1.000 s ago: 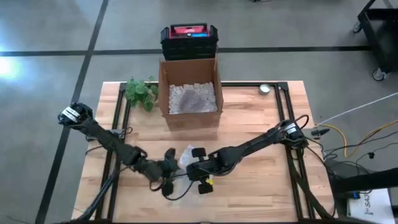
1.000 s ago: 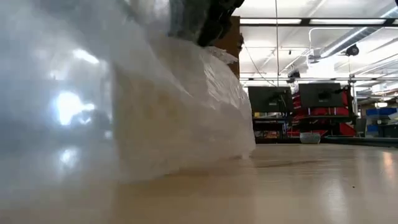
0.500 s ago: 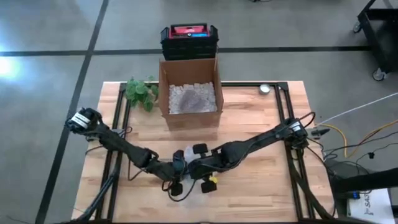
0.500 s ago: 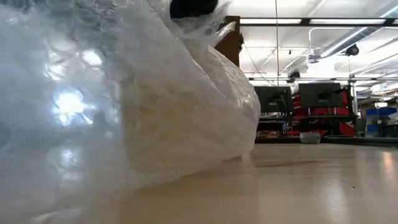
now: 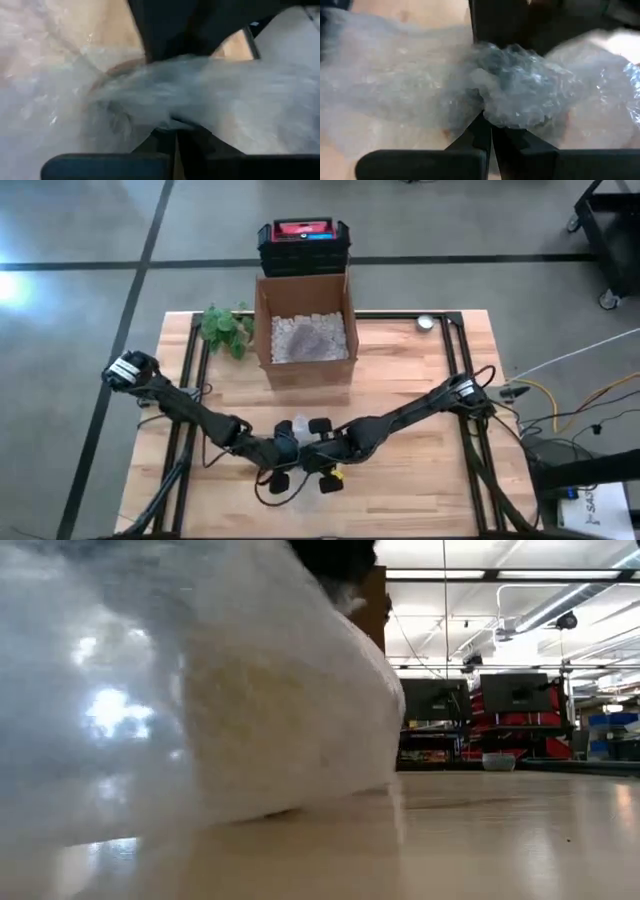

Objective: Wrap mug
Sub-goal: Wrap the yellow mug using the bubble wrap

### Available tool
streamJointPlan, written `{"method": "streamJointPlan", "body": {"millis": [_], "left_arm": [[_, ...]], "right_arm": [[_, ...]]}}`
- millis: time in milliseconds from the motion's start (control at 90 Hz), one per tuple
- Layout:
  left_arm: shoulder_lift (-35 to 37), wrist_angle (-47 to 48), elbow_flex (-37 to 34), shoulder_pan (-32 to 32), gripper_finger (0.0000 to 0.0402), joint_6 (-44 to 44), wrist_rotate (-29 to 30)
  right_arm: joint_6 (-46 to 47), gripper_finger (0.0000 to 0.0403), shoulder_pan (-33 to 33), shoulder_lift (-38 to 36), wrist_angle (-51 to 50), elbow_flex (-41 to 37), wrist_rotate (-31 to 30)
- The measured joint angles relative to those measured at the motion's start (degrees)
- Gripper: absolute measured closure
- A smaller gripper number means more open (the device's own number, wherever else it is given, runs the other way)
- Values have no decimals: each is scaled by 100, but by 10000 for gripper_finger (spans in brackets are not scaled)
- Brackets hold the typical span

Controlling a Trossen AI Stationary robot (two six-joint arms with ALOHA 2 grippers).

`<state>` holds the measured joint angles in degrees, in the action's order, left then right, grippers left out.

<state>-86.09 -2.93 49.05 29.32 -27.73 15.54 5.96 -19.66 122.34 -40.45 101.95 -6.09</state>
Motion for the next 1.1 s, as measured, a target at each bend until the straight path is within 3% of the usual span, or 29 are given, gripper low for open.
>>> {"method": "streamJointPlan", "body": {"millis": [200, 333, 500, 711, 956, 1100], "left_arm": [[560, 1903, 679, 130, 401, -299, 23], [663, 2222, 626, 472, 401, -776, 93], [286, 934, 97, 751, 401, -892, 448], [-174, -685, -71, 435, 401, -90, 622], [-523, -787, -76, 36, 401, -22, 646], [-805, -926, -45, 7, 401, -92, 727]], "right_arm": [[-5, 403, 0, 27, 4, -16, 40], [-48, 403, 0, 29, 48, -21, 53], [-111, 403, 18, 35, 145, -24, 55], [-157, 403, 20, 40, 267, -29, 55], [-155, 403, 26, -22, 159, -35, 57], [-145, 403, 20, -105, -721, 316, 92]]}}
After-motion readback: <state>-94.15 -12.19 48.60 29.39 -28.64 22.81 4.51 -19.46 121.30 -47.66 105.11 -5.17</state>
